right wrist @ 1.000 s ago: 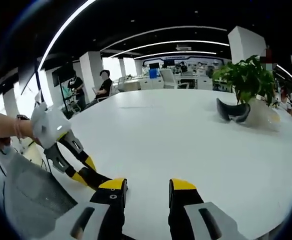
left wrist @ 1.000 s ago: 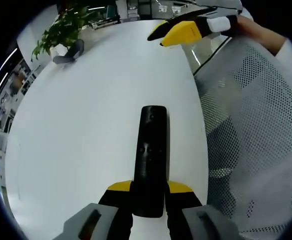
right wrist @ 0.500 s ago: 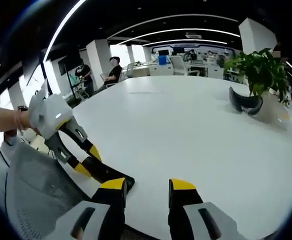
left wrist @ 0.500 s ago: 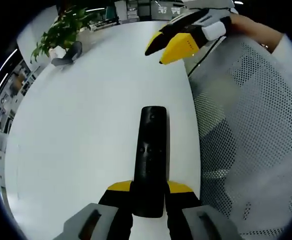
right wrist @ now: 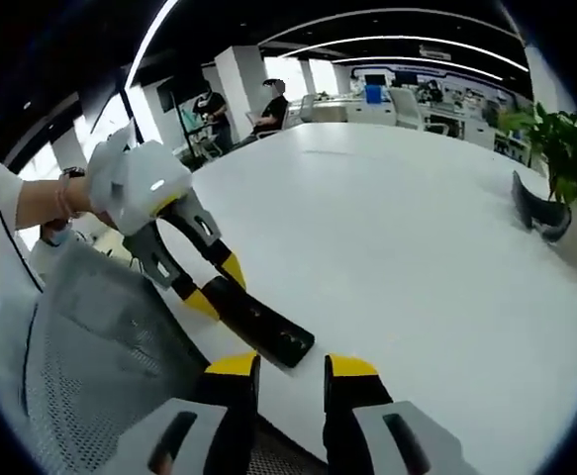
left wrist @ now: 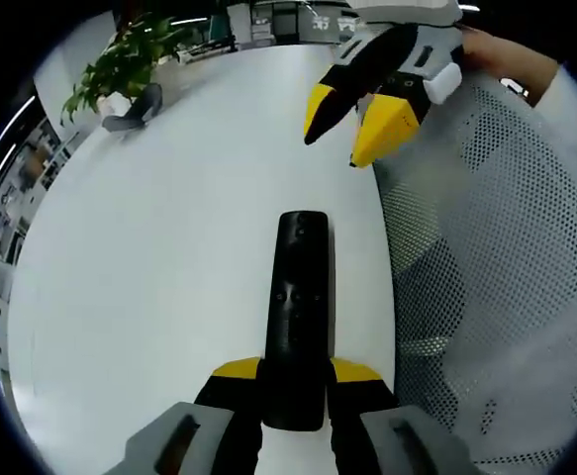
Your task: Press the specified remote control buttons in sequence, fully releasing each button before pressing the next.
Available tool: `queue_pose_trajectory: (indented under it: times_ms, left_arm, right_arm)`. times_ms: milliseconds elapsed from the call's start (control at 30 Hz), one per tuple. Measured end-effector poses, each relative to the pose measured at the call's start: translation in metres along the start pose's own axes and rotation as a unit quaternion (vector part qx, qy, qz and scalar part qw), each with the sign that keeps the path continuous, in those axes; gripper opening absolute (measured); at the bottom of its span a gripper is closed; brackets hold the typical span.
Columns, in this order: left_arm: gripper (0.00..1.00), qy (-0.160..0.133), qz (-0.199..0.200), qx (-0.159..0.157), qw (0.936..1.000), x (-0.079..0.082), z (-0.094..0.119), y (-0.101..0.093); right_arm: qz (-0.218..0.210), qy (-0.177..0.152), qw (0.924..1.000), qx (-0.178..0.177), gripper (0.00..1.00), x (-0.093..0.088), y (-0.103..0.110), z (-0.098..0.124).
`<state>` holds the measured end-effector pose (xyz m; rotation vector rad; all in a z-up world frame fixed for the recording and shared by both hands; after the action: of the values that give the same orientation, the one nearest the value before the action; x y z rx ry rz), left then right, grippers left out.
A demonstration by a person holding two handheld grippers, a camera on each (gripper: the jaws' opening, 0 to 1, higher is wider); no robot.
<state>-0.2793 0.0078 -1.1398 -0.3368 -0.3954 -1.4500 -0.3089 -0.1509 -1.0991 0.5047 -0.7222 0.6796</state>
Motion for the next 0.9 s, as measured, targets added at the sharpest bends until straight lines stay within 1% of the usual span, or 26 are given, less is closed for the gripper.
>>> queue_pose_trajectory:
  times_ms: [33, 67, 133, 200, 267, 333, 500, 667, 767, 800, 833, 900]
  left_arm:
    - [0.24, 0.002, -0.002, 0.000, 1.0000, 0.000, 0.000, 0.000]
    - [0.24, 0.003, -0.001, -0.001, 1.0000, 0.000, 0.000, 0.000]
    - [0.24, 0.002, -0.001, -0.001, 1.0000, -0.001, 0.000, 0.000]
    - [0.24, -0.002, 0.001, 0.000, 1.0000, -0.001, 0.001, 0.000]
    - [0.24, -0.006, 0.001, 0.000, 1.0000, -0.002, 0.001, 0.000]
    - [0.24, -0.014, 0.004, 0.001, 0.9999, -0.003, 0.001, 0.000]
    - [0.24, -0.026, 0.006, 0.000, 0.9996, -0.004, 0.002, 0.000]
    - [0.24, -0.034, 0.003, -0.003, 0.9994, -0.005, 0.002, 0.000]
    - [0.24, -0.042, 0.003, -0.005, 0.9991, -0.007, 0.002, 0.000]
    - [0.24, -0.046, 0.003, -0.005, 0.9989, -0.007, 0.002, 0.000]
    - [0.24, -0.049, 0.003, -0.005, 0.9988, -0.007, 0.002, 0.000]
    - [0.24, -0.054, 0.005, -0.005, 0.9985, -0.008, 0.002, 0.000]
  right_arm:
    - [0.012, 0.009, 0.9999, 0.000, 0.20, 0.000, -0.001, -0.001]
    - [0.031, 0.025, 0.9992, 0.003, 0.19, -0.001, -0.002, -0.003]
    - [0.044, 0.037, 0.9983, 0.011, 0.16, 0.000, -0.004, -0.008]
    - [0.047, 0.039, 0.9978, 0.024, 0.14, 0.003, -0.006, -0.011]
    - [0.050, 0.045, 0.9973, 0.028, 0.11, 0.005, -0.008, -0.012]
    - [0.072, 0.058, 0.9951, 0.038, 0.08, 0.009, -0.011, -0.014]
    - [0.088, 0.069, 0.9919, 0.059, 0.03, 0.015, -0.013, -0.020]
    - [0.128, 0.091, 0.9845, 0.077, 0.00, 0.017, -0.012, -0.029]
    - [0.148, 0.117, 0.9778, 0.091, 0.00, 0.011, -0.011, -0.035]
    - [0.158, 0.128, 0.9748, 0.093, 0.00, 0.009, -0.012, -0.036]
    - [0.172, 0.141, 0.9702, 0.095, 0.00, 0.006, -0.013, -0.038]
    - [0.180, 0.148, 0.9676, 0.098, 0.00, 0.004, -0.012, -0.041]
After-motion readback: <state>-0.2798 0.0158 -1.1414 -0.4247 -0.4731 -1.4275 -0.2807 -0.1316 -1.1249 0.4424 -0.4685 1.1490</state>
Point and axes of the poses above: the point that each gripper's makers call its tool centre point, and the gripper's own axes: z roughly backward along the fingers, y roughly to its left, x roughly out of its top, the point moved 6 cm from there along z, roughly backward along the fingers, and after that the axes turned 4 degrees about -y, right-handed, at the moved point
